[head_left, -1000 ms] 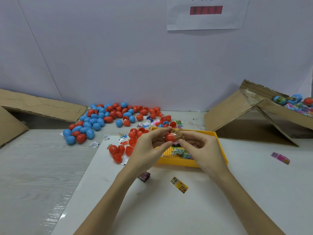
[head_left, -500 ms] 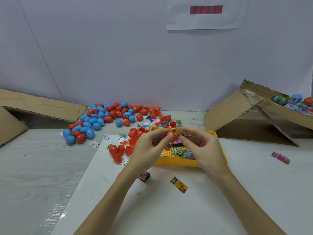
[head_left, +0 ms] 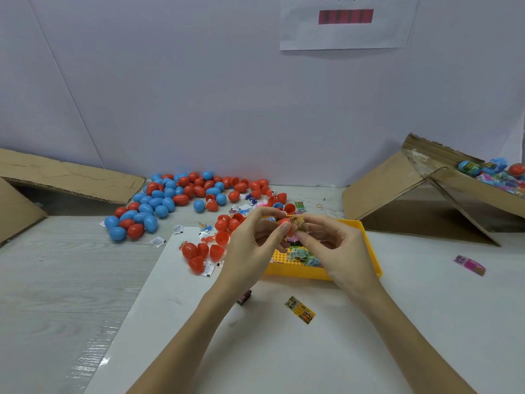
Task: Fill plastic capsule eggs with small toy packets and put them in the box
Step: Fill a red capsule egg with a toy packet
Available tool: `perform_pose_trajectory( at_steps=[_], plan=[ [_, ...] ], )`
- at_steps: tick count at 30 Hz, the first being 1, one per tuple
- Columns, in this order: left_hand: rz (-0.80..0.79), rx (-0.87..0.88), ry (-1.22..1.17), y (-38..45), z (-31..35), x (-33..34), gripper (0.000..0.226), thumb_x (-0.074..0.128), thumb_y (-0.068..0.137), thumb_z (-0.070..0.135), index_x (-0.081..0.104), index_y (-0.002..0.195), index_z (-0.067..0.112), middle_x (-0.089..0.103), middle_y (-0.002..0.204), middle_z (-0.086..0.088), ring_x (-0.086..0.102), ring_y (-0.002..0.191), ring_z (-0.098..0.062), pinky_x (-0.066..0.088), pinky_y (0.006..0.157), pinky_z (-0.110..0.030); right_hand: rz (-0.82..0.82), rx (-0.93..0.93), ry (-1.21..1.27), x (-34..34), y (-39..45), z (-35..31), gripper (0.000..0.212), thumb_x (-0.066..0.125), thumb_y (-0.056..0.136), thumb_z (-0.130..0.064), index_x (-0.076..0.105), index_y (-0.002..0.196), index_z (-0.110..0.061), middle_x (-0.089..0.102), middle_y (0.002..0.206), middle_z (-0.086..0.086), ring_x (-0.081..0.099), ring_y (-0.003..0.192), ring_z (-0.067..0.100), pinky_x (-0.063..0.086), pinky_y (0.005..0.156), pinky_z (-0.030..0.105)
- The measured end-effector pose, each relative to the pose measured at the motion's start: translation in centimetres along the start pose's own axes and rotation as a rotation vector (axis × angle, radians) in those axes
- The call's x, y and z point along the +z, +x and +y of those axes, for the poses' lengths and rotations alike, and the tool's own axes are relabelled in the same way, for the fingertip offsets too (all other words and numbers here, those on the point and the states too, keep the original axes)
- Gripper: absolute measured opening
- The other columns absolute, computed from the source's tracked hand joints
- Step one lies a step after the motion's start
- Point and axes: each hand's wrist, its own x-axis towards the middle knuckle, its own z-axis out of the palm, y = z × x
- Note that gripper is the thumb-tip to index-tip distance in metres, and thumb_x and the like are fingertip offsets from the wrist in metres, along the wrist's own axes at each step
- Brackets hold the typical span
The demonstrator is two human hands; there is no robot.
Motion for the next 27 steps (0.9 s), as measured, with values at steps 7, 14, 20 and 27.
perform_pose_trajectory(
  at_steps=[7,14,20,27],
  plan=[
    [-0.087,0.158,0.131,-0.3,0.1,0.4,0.048,0.073,0.094,0.013,0.057,0.14,0.016,0.07,0.114,0.002,0.07,0.099,-0.014,0.059,0.086,-0.027,0.013,0.091,0.108,-0.3,0.1,-0.2,0.036,0.078,0.083,-0.04,0.075,0.118,-0.031,0.079,0.102,-0.008,0.074,0.101,0.01,0.062,0.084,0.032],
    [0.043,0.345,0.336,-0.3,-0.1,0.2,0.045,0.075,0.091,0.011,0.062,0.134,0.01,0.069,0.114,-0.001,0.066,0.094,-0.01,0.057,0.083,-0.023,-0.057,0.162,0.239,0.1,-0.1,-1.0,0.039,0.076,0.084,-0.039,0.074,0.121,-0.026,0.079,0.106,-0.003,0.075,0.101,0.015,0.06,0.074,0.023],
    [0.021,0.4,0.427,-0.3,-0.2,0.2,0.047,0.07,0.094,0.012,0.06,0.139,0.008,0.067,0.122,-0.005,0.063,0.106,-0.015,0.055,0.091,-0.022,-0.005,0.272,0.391,0.4,-0.1,-1.6,0.033,0.077,0.081,-0.04,0.078,0.11,-0.026,0.08,0.107,0.002,0.076,0.102,0.017,0.059,0.074,0.021],
    [-0.047,0.368,0.322,-0.5,0.1,0.5,0.046,0.058,0.104,0.02,0.049,0.149,0.024,0.049,0.127,0.002,0.056,0.115,-0.015,0.047,0.095,-0.019,-0.17,0.556,0.865,0.1,0.0,-2.1,0.029,0.077,0.088,-0.026,0.08,0.111,-0.01,0.076,0.112,0.011,0.074,0.096,0.018,0.06,0.077,0.025]
  ],
)
